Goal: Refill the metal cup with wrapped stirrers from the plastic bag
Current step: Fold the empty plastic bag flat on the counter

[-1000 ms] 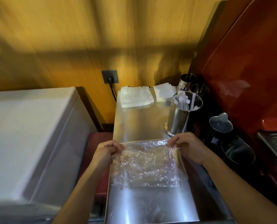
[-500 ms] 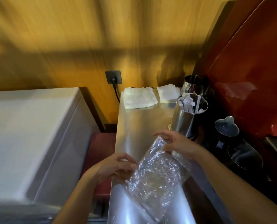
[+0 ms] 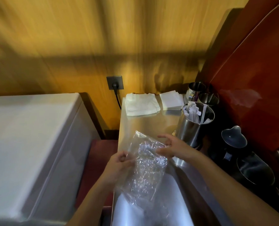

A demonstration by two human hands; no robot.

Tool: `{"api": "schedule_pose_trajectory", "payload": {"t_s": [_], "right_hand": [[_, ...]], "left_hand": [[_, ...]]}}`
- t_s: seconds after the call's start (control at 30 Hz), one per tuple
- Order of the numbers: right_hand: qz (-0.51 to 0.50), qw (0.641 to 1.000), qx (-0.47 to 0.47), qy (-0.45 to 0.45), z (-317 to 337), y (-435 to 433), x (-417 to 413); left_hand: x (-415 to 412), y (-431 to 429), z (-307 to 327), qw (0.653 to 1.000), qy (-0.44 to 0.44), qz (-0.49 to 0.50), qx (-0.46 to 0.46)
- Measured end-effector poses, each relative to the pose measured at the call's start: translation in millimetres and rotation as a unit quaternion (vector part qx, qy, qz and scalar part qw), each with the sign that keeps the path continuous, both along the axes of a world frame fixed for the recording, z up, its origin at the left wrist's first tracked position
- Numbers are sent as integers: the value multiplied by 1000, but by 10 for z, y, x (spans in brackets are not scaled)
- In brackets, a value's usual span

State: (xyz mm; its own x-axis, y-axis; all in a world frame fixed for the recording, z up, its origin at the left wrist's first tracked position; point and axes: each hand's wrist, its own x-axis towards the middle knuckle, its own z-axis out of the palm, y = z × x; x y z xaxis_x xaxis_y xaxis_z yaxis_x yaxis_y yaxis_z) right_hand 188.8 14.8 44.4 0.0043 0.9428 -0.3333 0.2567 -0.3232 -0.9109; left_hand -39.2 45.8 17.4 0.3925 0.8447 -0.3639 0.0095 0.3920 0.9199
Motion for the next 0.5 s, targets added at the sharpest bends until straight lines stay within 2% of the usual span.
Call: {"api": "schedule_pose_trajectory", "payload": {"t_s": [0.1,0.17,0.3,0.5], "right_hand": [[-142,976,-18,167,-189,3,-17],[-179,955,-33,233,-319,5,-53],[-179,960,-58,206,-444,28,-140],[-256,959,-42,118,-429,347,-128]], "left_hand": [[32,62,-20,999,-8,50,-6],[79,100,-66,996,-3,90,-10],[175,191,-135,992,30,120,-33],[299,505,-129,987,83,129,-34]]}}
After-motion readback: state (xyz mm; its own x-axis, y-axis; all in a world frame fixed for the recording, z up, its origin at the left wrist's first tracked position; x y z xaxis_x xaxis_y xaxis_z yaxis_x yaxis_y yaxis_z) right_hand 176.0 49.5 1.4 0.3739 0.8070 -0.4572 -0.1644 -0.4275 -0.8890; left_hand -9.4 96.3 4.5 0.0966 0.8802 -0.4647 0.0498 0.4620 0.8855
